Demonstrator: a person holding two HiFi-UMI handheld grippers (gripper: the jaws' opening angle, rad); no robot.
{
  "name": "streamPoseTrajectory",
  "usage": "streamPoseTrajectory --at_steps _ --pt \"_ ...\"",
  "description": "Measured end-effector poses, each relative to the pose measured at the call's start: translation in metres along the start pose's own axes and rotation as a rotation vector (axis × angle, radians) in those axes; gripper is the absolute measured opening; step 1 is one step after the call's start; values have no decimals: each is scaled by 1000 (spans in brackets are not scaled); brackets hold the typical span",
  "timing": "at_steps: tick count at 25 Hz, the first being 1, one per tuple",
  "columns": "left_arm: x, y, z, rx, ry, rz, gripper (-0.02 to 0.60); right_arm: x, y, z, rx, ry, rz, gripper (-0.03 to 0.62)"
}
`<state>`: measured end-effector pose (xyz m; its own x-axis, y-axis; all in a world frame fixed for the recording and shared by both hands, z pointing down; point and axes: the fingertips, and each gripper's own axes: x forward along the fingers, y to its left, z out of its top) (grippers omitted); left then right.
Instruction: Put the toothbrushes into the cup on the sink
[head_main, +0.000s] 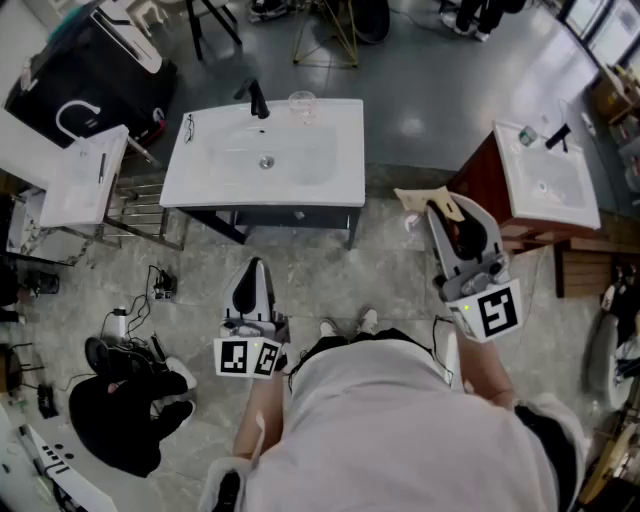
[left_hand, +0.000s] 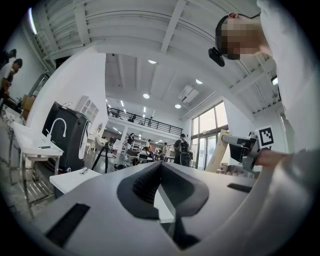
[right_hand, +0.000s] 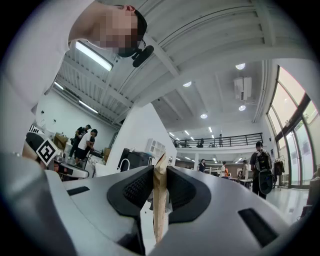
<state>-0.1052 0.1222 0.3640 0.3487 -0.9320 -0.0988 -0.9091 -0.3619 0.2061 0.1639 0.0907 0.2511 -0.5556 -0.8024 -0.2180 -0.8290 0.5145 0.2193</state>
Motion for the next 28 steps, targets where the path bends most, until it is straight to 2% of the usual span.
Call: streamPoseTrajectory --at_steps 18,28 --pt "-1 -1 -6 -13 9 3 5 -1 2 3 41 -19 16 97" --pt "3 -11 -12 0 10 57 5 4 -12 -16 85 -14 85 97"
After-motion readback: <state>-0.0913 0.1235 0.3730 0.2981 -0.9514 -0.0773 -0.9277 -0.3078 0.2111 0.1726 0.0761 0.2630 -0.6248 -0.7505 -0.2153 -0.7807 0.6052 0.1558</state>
